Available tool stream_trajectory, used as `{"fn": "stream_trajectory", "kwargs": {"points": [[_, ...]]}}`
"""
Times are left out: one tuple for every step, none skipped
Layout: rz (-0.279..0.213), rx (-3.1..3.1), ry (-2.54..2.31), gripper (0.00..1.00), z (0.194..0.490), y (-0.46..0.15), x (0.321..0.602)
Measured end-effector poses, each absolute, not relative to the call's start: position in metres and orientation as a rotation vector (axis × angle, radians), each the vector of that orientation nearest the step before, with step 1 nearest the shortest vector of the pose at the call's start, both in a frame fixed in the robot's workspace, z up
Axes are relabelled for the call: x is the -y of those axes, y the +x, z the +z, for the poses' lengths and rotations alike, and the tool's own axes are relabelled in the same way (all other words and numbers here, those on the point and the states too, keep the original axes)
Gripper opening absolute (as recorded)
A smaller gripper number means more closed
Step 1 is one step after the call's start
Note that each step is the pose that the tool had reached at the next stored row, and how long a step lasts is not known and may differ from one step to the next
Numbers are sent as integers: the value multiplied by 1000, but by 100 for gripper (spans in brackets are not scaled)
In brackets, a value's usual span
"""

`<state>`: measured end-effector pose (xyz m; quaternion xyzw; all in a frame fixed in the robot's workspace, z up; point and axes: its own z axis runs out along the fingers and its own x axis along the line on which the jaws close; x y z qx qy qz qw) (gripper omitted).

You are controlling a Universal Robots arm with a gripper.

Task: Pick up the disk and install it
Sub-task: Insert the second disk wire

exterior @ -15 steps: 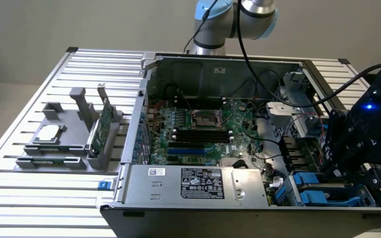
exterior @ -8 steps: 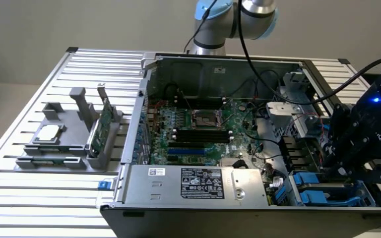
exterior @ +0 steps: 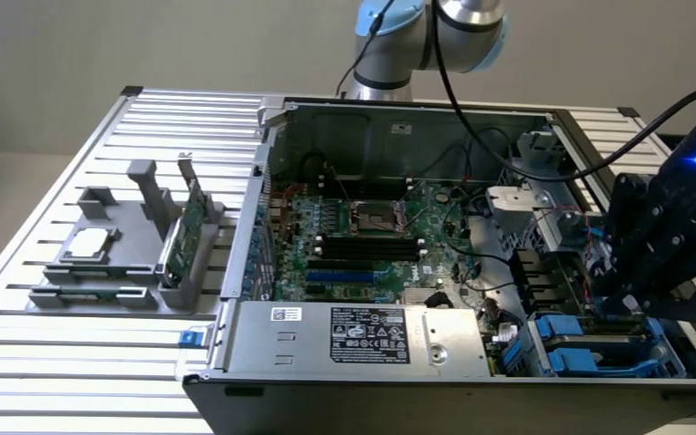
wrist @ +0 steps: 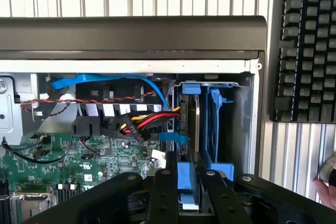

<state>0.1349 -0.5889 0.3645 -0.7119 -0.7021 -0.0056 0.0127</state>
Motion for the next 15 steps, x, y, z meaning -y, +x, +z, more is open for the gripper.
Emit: {"fn": "stream_trajectory", "kwargs": {"points": [[-18, 2188, -2218, 25, 365, 133, 589], [-19, 2188, -2218, 25, 366, 130, 589], [-20, 2187, -2218, 25, 366, 128, 589], [-21, 2187, -2217, 25, 367, 126, 589], [-23, 2186, -2216, 25, 368, 124, 589], [-24, 2185, -2215, 25, 368, 123, 589], [-25, 2185, -2215, 25, 368, 123, 589], [-25, 2185, -2215, 25, 368, 123, 589], [-25, 2185, -2215, 25, 368, 123, 589], [-24, 2185, -2215, 25, 368, 123, 589], [-24, 2185, -2215, 25, 368, 123, 589], [-24, 2185, -2215, 25, 369, 122, 589], [-24, 2185, -2215, 25, 369, 122, 589], [-24, 2185, -2215, 25, 368, 122, 589], [-24, 2185, -2215, 25, 368, 122, 589]]}}
